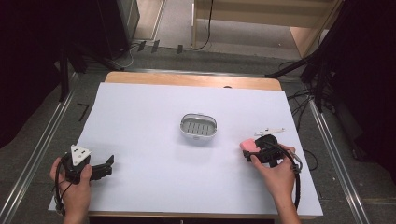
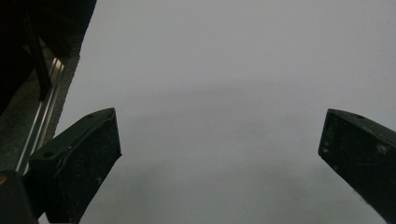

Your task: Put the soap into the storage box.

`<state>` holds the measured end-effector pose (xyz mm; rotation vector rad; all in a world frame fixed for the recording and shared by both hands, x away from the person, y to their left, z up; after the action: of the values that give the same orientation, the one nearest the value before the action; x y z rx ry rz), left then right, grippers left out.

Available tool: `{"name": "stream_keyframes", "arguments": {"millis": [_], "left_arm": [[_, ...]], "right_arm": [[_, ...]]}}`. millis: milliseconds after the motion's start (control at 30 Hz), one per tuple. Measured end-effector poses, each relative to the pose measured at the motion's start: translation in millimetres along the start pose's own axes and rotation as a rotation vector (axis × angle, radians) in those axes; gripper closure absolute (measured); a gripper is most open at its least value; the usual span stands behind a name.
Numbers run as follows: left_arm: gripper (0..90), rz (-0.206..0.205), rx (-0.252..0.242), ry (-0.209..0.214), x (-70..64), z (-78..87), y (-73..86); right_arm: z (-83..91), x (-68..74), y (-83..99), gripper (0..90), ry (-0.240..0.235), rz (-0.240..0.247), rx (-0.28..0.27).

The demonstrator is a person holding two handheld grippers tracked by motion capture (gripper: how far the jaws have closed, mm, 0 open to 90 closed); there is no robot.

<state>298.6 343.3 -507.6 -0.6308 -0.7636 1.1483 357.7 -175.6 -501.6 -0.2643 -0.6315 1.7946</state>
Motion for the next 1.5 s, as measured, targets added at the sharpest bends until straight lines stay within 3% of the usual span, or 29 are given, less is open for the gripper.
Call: {"name": "stream_keyframes", "arguments": {"millis": [1500], "left_arm": [[0.0, 0.003, -0.003, 0.001, 0.0, -0.3, 0.0]], "right_arm": [[16.2, 43.7, -53.0, 38.7, -0.172, 0.309, -0.046]]}}
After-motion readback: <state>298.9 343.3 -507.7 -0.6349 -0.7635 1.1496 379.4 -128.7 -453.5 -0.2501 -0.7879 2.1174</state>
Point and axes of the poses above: each handheld gripper's, and its own axes: z roughly backward along the jaws, y roughly out of its underside, x roughly to its left, the point moved 7 cm from there along -z, roughly forward along the jaws, and after that the axes turned 8 degrees about -z, right-handed, at the moved point
